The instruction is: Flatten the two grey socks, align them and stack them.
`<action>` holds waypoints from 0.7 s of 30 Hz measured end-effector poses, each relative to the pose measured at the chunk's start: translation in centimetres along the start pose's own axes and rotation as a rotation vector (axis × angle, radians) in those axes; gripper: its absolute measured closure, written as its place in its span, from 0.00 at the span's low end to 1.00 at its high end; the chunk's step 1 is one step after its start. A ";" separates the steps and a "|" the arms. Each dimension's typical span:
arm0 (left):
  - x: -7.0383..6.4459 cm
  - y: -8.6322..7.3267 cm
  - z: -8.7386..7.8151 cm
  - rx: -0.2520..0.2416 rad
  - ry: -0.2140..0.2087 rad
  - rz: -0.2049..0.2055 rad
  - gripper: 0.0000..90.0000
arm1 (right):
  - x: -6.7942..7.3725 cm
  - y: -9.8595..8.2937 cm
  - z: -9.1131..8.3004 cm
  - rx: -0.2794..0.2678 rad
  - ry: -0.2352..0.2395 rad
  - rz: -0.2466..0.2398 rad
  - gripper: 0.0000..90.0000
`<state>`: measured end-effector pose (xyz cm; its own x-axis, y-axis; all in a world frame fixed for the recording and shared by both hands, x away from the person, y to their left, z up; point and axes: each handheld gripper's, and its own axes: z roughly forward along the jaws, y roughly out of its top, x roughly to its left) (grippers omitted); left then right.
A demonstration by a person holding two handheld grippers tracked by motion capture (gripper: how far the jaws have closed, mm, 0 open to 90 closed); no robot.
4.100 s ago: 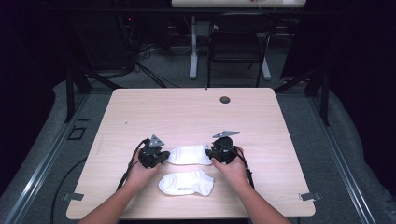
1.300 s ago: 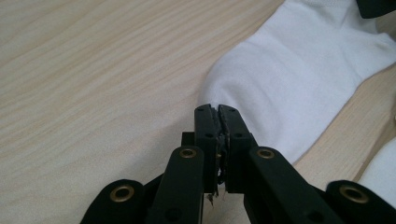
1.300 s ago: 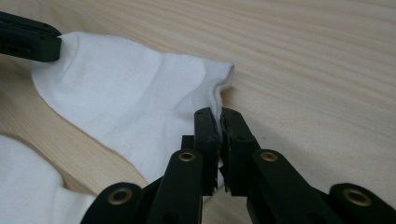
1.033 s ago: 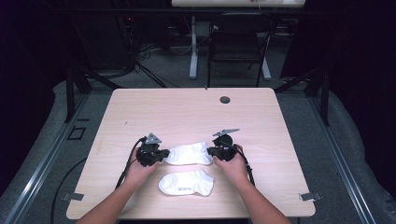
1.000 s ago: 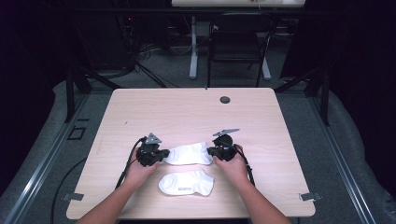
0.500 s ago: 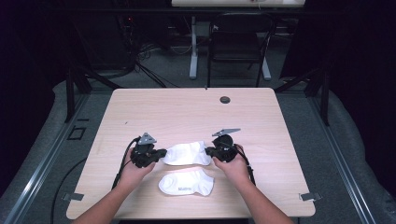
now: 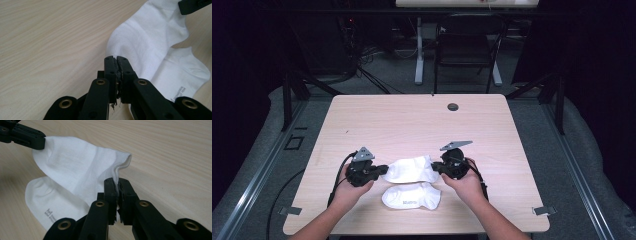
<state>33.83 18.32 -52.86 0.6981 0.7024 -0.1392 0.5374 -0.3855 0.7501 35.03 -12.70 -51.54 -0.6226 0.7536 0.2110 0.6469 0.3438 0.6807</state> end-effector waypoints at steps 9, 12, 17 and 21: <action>-1.0 -1.4 -0.9 0.014 -0.035 -0.012 0.97 | 1.1 -1.4 -1.3 0.019 0.026 -0.024 0.96; -1.3 -1.6 -1.0 0.007 -0.038 -0.011 0.97 | 1.3 -1.8 -1.5 0.016 0.032 -0.024 0.96; -1.9 -2.2 -1.4 0.015 -0.053 -0.012 0.97 | 1.8 -2.7 -1.8 0.023 0.045 -0.025 0.96; -2.3 -2.6 -1.4 0.015 -0.053 -0.018 0.97 | 2.0 -3.2 -1.9 0.030 0.057 -0.024 0.96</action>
<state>30.15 18.54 -53.56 0.7120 0.6768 -0.1870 0.5568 -0.3819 0.7377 30.89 -13.34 -51.99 -0.6613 0.7124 0.2348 0.6439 0.3785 0.6650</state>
